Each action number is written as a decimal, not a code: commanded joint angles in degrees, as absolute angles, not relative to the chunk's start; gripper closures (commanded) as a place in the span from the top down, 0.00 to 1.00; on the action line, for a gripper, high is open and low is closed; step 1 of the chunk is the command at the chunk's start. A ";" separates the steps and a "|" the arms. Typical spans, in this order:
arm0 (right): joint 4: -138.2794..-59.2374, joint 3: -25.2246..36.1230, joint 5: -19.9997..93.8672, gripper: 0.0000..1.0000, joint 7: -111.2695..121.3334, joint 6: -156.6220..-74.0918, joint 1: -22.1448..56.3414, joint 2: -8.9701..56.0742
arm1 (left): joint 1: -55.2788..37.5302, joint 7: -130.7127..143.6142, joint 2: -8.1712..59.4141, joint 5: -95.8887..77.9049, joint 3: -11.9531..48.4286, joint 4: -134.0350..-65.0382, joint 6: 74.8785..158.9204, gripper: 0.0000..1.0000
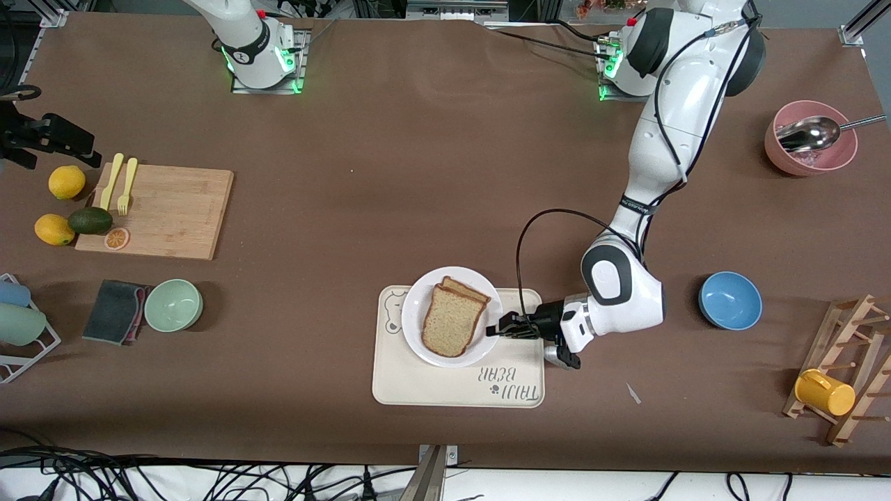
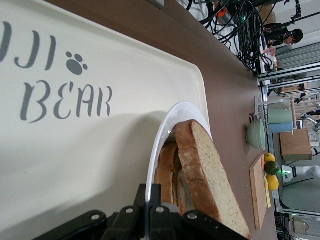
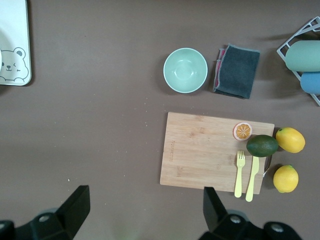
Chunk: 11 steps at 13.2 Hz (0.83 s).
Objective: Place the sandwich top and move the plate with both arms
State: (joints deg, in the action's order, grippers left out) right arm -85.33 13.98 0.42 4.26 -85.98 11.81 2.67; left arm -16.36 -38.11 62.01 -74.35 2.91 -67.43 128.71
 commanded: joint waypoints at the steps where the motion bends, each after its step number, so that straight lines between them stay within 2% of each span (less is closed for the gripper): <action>1: -83.23 14.06 1.32 1.00 3.51 -84.81 11.78 3.60 | -16.79 -37.35 64.60 -76.29 2.72 -63.28 128.76 0.00; 11: -82.01 13.89 1.41 1.00 3.43 -85.08 11.87 4.74 | -16.79 -38.06 65.65 -77.70 2.81 -62.14 130.69 0.00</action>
State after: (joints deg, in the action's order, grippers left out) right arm -84.90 13.97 0.48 4.26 -86.12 11.93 3.27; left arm -16.41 -37.53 64.44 -74.93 2.91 -64.46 130.03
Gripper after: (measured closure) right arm 0.000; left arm 0.952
